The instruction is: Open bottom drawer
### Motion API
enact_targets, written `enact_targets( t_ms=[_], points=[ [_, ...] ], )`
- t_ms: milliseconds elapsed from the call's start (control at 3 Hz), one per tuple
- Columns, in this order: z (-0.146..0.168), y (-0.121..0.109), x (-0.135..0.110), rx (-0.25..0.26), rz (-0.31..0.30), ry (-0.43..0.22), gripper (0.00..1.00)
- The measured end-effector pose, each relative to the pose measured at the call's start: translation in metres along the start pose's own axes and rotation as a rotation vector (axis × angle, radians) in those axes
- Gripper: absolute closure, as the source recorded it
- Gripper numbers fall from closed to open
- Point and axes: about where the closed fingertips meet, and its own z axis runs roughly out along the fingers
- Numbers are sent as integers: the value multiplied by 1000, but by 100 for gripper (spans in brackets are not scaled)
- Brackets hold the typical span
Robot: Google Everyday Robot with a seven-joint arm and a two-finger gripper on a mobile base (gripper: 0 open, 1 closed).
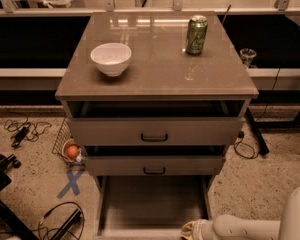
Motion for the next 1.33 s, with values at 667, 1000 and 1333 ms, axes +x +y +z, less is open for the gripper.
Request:
enact_targets(
  t_ms=[667,1000,1333],
  points=[
    [2,3,-1,-5,0,-2,30],
    [4,4,-2,-9,0,-4,0],
    [4,4,-2,-9,0,-4,0]
  ],
)
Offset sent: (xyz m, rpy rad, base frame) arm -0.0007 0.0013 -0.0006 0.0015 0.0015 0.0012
